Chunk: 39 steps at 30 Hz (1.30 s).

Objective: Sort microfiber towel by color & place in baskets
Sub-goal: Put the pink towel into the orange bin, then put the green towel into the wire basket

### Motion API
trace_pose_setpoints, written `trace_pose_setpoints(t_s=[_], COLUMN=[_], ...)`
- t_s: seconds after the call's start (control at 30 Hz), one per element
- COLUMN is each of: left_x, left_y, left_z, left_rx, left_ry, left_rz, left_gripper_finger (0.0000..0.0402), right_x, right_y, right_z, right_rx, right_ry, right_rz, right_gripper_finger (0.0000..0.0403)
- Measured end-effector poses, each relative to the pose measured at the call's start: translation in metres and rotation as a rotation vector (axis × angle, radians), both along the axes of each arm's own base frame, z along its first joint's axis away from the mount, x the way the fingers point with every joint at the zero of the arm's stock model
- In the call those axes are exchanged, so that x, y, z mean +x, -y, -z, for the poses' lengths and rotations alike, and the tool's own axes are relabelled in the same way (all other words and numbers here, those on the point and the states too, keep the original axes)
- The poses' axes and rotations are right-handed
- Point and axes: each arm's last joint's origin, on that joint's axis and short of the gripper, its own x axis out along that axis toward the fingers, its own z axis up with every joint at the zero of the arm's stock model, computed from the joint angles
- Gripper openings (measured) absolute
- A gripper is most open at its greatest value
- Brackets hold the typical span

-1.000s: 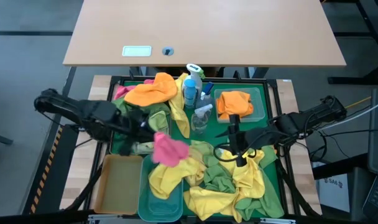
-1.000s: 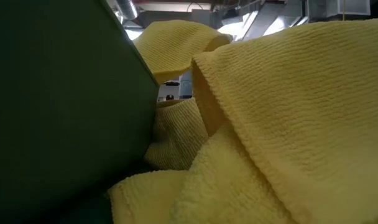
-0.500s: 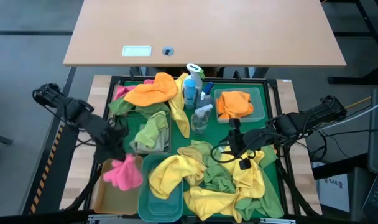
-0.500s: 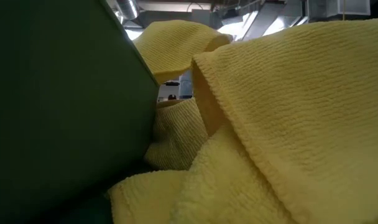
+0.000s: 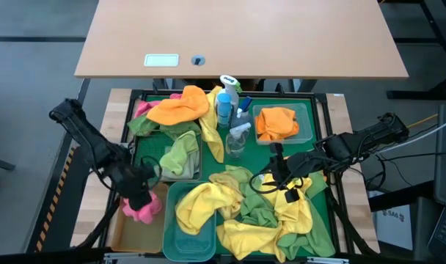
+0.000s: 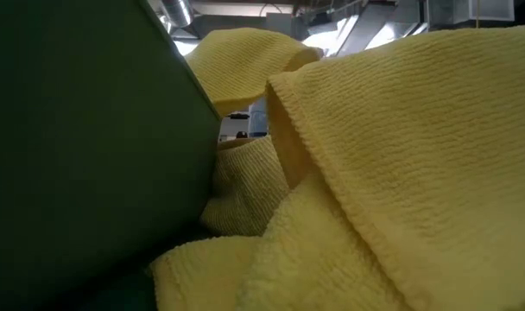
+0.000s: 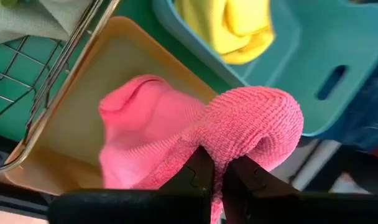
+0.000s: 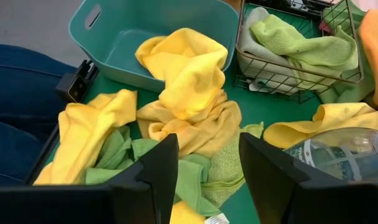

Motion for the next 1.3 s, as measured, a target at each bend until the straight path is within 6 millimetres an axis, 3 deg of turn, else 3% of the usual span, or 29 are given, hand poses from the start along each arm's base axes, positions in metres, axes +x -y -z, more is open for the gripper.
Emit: trace_pose_setpoints(t_s=[0.3, 0.73, 1.3], left_x=[0.018, 0.019, 0.026], left_y=[0.022, 0.026, 0.026], left_z=[0.03, 0.048, 0.047], left_rx=[0.074, 0.148, 0.136], left_ry=[-0.17, -0.372, -0.273], left_rz=[0.031, 0.029, 0.094], left_gripper_finger=[0.003, 0.0106, 0.0108], right_x=[0.0, 0.0, 0.006], right_y=[0.0, 0.0, 0.0], right_z=[0.0, 0.003, 0.097], right_rx=[0.0, -0.002, -0.084], right_ry=[0.0, -0.005, -0.041], right_rz=[0.0, -0.001, 0.063], right_gripper_finger=[0.017, 0.017, 0.017])
